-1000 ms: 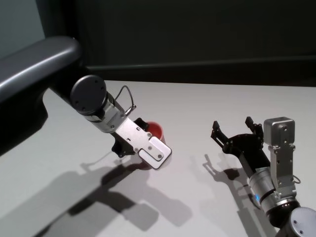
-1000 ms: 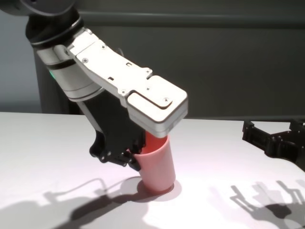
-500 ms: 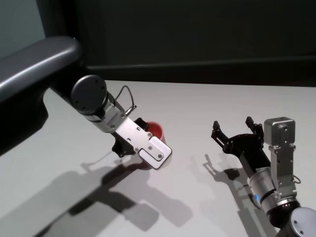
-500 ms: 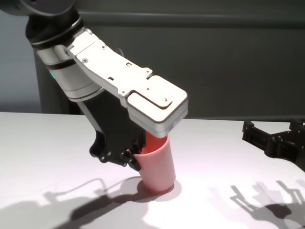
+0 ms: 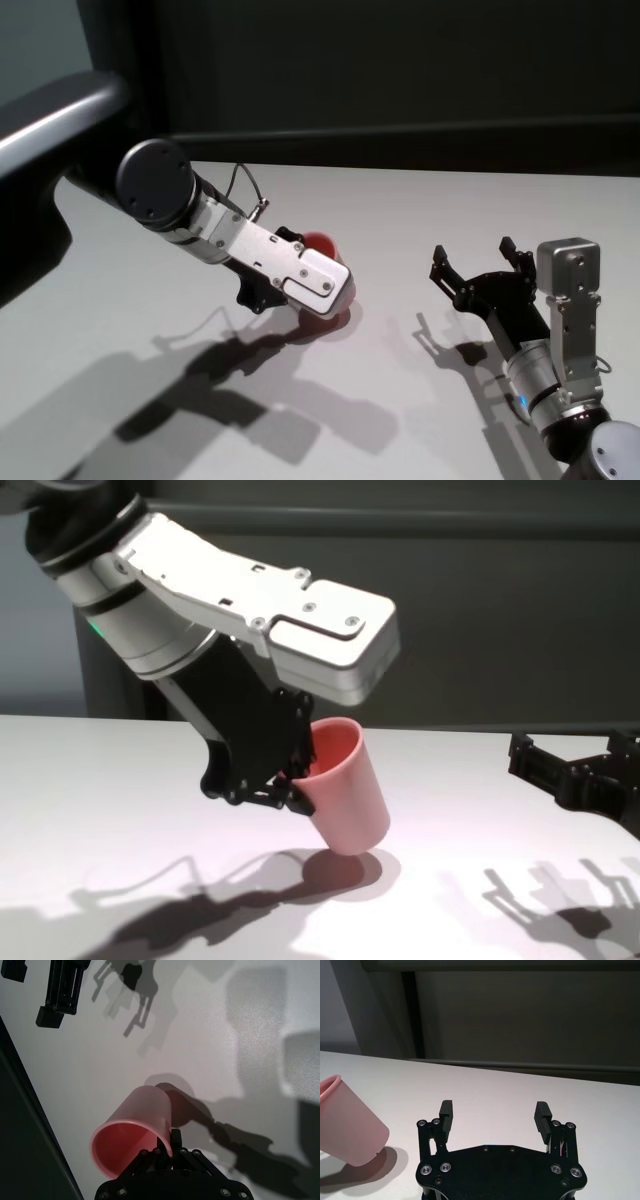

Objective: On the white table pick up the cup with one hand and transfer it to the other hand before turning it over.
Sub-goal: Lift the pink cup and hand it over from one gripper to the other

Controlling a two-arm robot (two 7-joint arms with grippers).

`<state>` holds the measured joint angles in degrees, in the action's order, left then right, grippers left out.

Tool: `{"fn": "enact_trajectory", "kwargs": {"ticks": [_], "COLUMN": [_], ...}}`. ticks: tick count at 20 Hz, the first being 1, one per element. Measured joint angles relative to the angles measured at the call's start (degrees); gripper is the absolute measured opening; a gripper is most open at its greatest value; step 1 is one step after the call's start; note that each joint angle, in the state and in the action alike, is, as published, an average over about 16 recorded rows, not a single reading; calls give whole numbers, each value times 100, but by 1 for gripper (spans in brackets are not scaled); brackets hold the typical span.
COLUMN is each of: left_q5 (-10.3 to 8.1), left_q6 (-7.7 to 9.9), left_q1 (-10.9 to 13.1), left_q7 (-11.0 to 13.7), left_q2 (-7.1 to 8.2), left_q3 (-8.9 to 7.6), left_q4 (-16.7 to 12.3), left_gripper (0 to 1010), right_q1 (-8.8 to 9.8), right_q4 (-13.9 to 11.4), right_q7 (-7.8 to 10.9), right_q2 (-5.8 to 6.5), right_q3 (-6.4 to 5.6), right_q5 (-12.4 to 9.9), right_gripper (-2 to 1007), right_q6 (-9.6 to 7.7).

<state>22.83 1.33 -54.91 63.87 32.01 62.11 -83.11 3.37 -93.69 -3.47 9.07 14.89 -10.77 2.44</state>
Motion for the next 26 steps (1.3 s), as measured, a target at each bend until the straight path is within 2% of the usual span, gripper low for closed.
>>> {"fn": "enact_trajectory", "kwargs": {"ticks": [5, 14, 21, 26], "left_q5": [-439, -1385, -2274, -2972], "left_q6": [240, 599, 756, 754], "left_q1": [207, 700, 1187, 1551], "left_q7": [-264, -865, -1340, -1602], "left_q2": [194, 505, 590, 557], "left_q3": [-326, -1095, -1763, -2196], "left_q4": [-199, -504, -620, -633], "left_gripper": [51, 51, 51, 51], "right_q1": [0, 0, 0, 0], "right_q4": [0, 0, 0, 0], "right_q7": [0, 0, 0, 0], "right_q2": [0, 0, 0, 0], "right_q3": [0, 0, 0, 0], "right_q5": [0, 0, 0, 0], "right_gripper": [1002, 1002, 1002, 1002], "right_q6": [0, 0, 0, 0]}}
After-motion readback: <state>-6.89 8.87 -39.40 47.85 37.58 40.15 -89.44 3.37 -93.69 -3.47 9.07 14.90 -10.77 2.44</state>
